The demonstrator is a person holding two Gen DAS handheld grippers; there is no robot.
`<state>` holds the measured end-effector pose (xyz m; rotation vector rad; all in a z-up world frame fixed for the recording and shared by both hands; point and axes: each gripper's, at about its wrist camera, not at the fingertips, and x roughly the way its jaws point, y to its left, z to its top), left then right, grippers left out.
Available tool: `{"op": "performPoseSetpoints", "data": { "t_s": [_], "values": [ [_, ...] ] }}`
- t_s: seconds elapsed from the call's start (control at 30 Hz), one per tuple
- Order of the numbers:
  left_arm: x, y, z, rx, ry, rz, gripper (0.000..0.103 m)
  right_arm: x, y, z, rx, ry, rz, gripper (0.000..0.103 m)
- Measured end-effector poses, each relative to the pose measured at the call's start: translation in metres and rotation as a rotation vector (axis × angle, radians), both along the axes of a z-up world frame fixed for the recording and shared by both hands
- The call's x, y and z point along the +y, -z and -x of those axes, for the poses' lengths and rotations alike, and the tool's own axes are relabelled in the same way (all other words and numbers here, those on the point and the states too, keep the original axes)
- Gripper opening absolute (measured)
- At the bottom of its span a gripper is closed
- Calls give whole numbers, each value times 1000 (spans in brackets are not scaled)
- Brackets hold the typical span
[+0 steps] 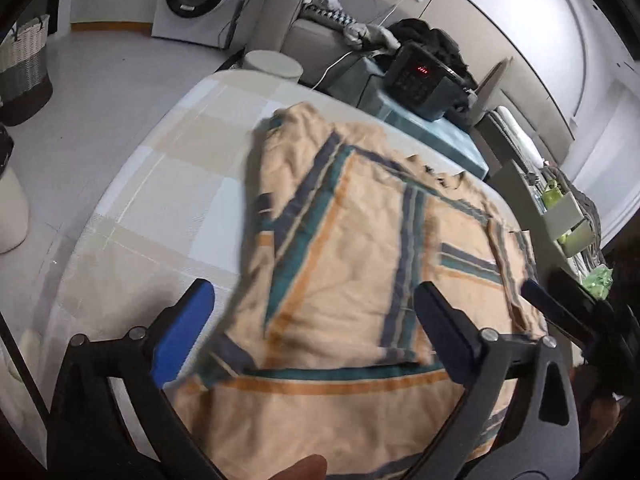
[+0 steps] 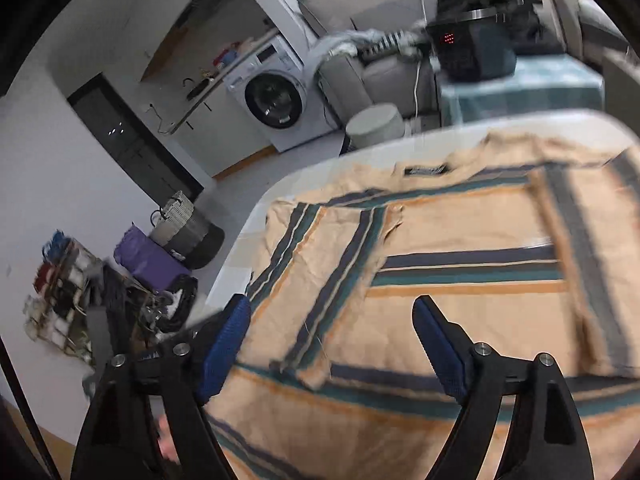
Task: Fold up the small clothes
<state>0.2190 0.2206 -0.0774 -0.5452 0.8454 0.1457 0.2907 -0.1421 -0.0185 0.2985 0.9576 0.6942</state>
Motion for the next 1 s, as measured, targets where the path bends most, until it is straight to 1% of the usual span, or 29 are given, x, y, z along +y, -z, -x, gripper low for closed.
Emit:
{"op": "performPoseSetpoints", "data": {
  "t_s": [0.03, 0.07, 0.1, 0.13, 0.17, 0.2, 0.23, 0.27, 0.3, 0.33, 0.37, 0.43, 0.47, 0.5, 0.6, 0.63, 0.67, 0.7, 0.73, 0.77, 0.83, 0.87, 0.93, 0.97, 1.0],
  "values": [
    [4, 6, -3, 15, 8, 14, 93, 8, 7, -7, 19, -3, -5, 82],
    [4, 10, -6, 26, 13, 26, 82, 16, 16, -15, 42, -15, -9, 79],
    [7, 15, -9, 39, 15, 45, 74, 28, 25, -24, 72, -37, -6, 73],
    [9, 21, -13, 60, 14, 63, 71, 34, 31, -31, 81, -48, 0, 72],
    [3, 23, -21, 51, 14, 59, 68, 40, 36, -37, 81, -60, 9, 72],
    [2, 23, -23, 51, 18, 37, 62, 45, 40, -43, 77, -61, 25, 70],
    [2, 24, -26, 57, 20, 30, 59, 47, 46, -49, 76, -54, 39, 63],
    [2, 25, -26, 50, 15, 22, 44, 47, 51, -56, 89, -45, 46, 54],
    [-1, 27, -30, 61, 20, 25, 28, 48, 56, -60, 100, -40, 49, 50],
    [-2, 28, -33, 62, 18, 13, 22, 49, 61, -65, 106, -35, 51, 40],
    [-2, 30, -36, 65, 19, 2, 12, 49, 64, -68, 107, -32, 55, 36],
    [-1, 32, -38, 55, 25, 17, 8, 51, 70, -71, 105, -17, 67, 17],
    [0, 32, -36, 47, 20, 29, 7, 53, 72, -72, 97, -14, 71, 11],
    [2, 32, -34, 43, 11, 33, 7, 56, 73, -74, 89, -13, 81, 10],
    [12, 28, -24, 21, -25, 46, 7, 59, 69, -76, 77, -50, 45, 9],
    [15, 29, -22, 30, -44, 33, 8, 61, 67, -75, 63, -62, 57, 10],
    [19, 29, -20, 51, -51, 27, 8, 61, 67, -75, 53, -63, 78, 14],
    [22, 31, -18, 54, -56, 41, 9, 59, 67, -75, 49, -64, 93, 16],
    [24, 31, -18, 57, -64, 46, 10, 54, 69, -76, 60, -57, 108, 21],
    [24, 30, -17, 63, -74, 47, 15, 49, 70, -77, 72, -48, 118, 23],
    [26, 22, -12, 51, -103, 45, 17, 32, 66, -75, 74, -28, 103, 28],
    [26, 18, -13, 46, -109, 33, 21, 23, 62, -73, 64, -18, 103, 32],
    [29, 8, -26, 39, -115, -12, 32, 9, 57, -70, 49, -2, 102, 33],
    [32, 4, -36, 36, -119, -20, 44, 4, 54, -69, 49, -3, 96, 34],
    [36, 1, -56, 34, -106, -22, 55, 1, 51, -67, 49, -5, 89, 34]
  ]
}}
